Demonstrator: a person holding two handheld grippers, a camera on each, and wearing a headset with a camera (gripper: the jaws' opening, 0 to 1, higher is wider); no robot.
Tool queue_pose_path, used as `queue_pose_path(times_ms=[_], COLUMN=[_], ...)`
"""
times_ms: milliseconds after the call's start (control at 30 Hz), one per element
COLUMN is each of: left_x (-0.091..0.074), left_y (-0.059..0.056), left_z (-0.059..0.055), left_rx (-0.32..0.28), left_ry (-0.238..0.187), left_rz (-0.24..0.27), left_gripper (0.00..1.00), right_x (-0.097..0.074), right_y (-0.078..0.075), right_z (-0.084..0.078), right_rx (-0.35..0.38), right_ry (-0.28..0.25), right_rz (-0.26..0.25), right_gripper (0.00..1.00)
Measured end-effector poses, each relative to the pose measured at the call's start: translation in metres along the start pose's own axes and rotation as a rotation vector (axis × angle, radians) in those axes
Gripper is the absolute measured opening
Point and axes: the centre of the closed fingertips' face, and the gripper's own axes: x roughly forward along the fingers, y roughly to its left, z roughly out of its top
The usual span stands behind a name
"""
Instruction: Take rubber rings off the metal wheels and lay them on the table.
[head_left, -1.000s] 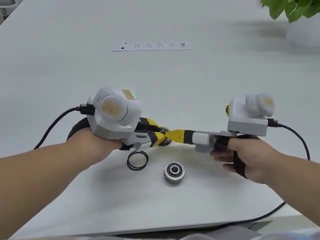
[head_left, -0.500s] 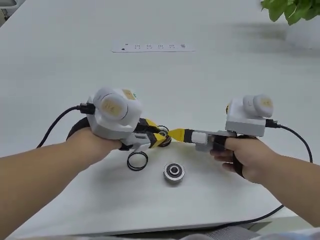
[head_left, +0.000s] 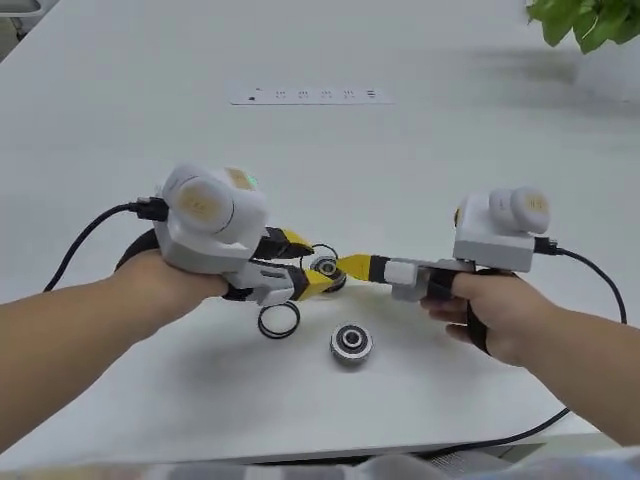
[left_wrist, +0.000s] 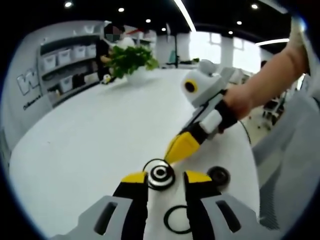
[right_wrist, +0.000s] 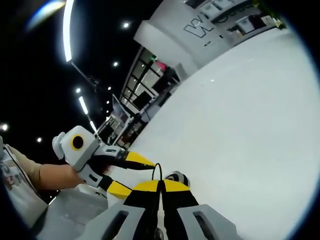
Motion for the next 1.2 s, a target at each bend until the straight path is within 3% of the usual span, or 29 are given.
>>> queue_pose_path(times_ms=[233,467,800,1200], left_x=[-0.020,-0.041,-0.069,-0.090], left_y=[-0.003,-0.005,-0.008,-0.014], left_z=[0.010,0.012,0.002,-0.010], left_rx=[0.003,-0.015,-0.014,-0.040], left_ry=[-0.039,-0.068,-0.073,-0.067], left_rz=[0.003,0.007,0.022,0.025], left_gripper=[0.35,0.41,0.50,0.60], right_x=[0.001,0.003,0.007,0.016], right_y=[0.010,0.019,0.033,0.043], right_z=[0.005,0.008,0.005,-0.013], right_rx=[0.004,0.028,0.049,0.055], right_ry=[-0.001,0.003,0.027,0.099], right_rz=[0.023,0.047,0.079,0.098], right_gripper=[0.00,0.00,0.00,0.00])
